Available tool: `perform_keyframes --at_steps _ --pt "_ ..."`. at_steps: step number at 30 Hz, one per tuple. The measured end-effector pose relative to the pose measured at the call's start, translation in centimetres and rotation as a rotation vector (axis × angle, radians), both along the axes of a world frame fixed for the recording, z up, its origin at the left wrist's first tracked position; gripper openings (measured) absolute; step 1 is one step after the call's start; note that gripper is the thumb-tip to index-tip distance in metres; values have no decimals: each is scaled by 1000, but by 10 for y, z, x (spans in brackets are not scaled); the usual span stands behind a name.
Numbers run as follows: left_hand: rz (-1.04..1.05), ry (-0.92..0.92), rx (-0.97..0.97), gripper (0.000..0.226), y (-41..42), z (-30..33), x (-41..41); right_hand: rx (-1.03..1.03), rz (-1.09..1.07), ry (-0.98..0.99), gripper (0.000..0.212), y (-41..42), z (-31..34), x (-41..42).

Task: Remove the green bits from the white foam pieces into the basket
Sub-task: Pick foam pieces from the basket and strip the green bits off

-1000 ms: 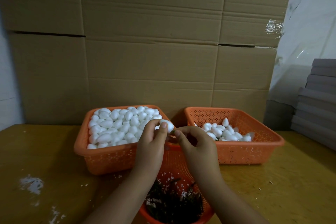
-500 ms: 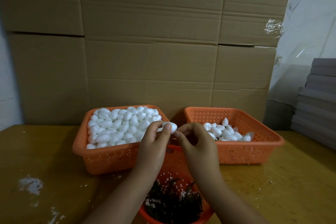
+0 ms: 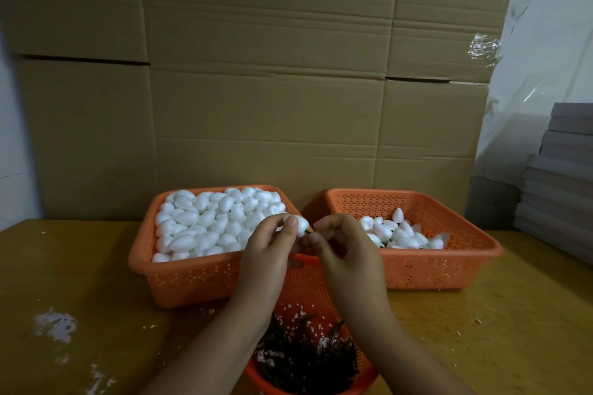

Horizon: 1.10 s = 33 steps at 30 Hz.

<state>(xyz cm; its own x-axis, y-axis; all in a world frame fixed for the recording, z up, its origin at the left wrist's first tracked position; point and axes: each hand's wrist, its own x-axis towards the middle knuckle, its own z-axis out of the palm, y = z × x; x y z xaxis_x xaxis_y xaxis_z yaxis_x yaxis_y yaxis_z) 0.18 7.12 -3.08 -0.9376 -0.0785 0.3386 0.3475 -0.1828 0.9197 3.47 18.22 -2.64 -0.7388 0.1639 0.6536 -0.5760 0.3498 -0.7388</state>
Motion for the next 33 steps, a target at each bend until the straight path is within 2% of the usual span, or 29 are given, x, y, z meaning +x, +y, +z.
perform_keyframes --at_steps 4,13,25,33 --pt "16 42 -74 16 1 0 2 38 -28 11 21 0 -2 0" --pt "48 150 -227 13 2 7 7 -47 -31 -24 18 -1 1 0" --pt "5 121 -144 10 -6 21 8 -161 11 9 19 4 13 2" --pt "-62 63 -91 16 -7 22 8 -135 60 -16 13 1 11 7"
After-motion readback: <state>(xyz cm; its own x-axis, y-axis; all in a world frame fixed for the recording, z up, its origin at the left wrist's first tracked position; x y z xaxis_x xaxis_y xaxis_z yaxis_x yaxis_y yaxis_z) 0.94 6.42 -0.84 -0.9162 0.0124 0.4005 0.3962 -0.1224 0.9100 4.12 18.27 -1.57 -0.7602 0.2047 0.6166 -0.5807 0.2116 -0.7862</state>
